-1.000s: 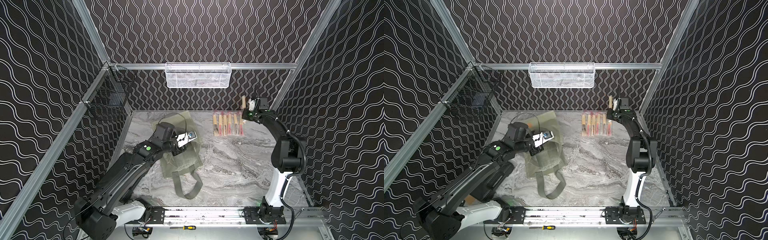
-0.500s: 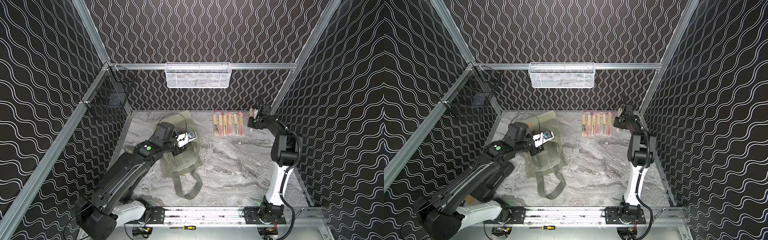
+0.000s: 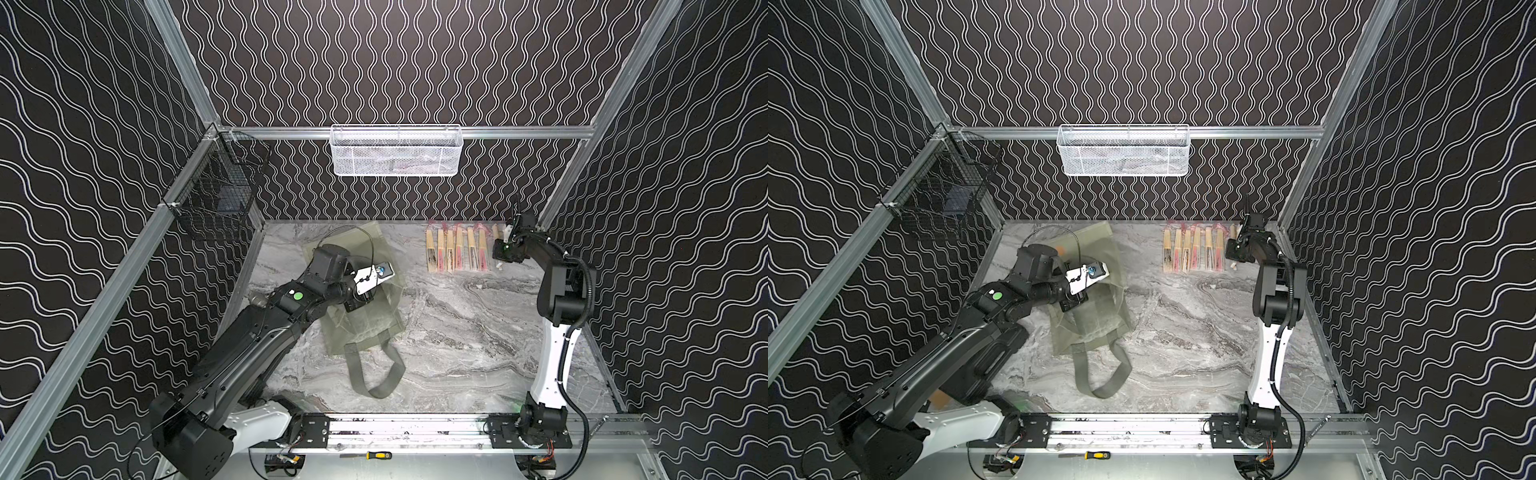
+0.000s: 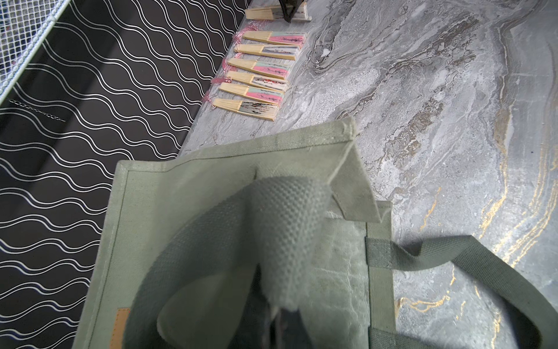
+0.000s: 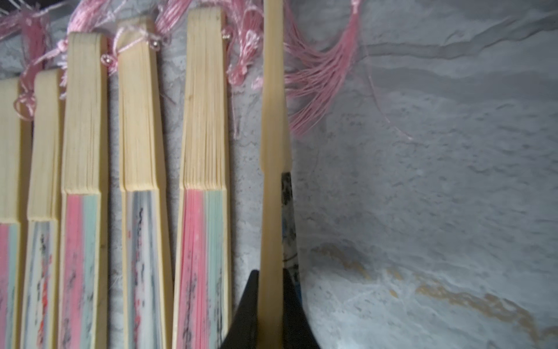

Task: Take out the folding fans from the tote bags
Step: Place the folding fan at the center of the board.

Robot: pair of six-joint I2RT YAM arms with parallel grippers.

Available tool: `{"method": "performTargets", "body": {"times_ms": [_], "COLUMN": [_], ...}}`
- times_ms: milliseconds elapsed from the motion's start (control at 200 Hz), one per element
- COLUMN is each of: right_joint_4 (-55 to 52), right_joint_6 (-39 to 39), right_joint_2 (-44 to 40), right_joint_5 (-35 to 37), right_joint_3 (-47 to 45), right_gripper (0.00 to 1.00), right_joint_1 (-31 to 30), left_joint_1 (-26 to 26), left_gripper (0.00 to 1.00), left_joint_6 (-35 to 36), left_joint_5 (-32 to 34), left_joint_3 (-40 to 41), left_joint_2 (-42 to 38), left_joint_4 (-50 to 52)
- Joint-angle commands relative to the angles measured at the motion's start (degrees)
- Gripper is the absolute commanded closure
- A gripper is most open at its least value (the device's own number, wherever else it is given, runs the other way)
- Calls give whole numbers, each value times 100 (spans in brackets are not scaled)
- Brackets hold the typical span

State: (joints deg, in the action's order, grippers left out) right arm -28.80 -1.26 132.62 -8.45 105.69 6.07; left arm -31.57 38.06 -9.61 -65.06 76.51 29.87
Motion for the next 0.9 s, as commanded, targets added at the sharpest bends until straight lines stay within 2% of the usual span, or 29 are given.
{"method": "performTargets", "body": {"times_ms": [0,380,641,896], "right_joint_4": [-125,-197,85,31], "right_joint_6": [161,93,-412,-520], "right_joint_2": [26,31,26,91], "right_joint_5": [-328,-1107,-1723,-1487], "right_joint_3": [39,76,-134,-116], "right_gripper": [88,84,79,76], "right_joint_1": [0,74,442,492], "left_joint_1": [-13,-49,-60,-63], "left_gripper": [100,100,100,100], "left_joint_6": [52,60,56,52], "left_joint_5": [-62,-33,-27,-28], "left_joint_3": [-15,10,11,8], "left_joint_2": [28,30,17,17], "left_joint_4": [-220,-225,-227,-227]}}
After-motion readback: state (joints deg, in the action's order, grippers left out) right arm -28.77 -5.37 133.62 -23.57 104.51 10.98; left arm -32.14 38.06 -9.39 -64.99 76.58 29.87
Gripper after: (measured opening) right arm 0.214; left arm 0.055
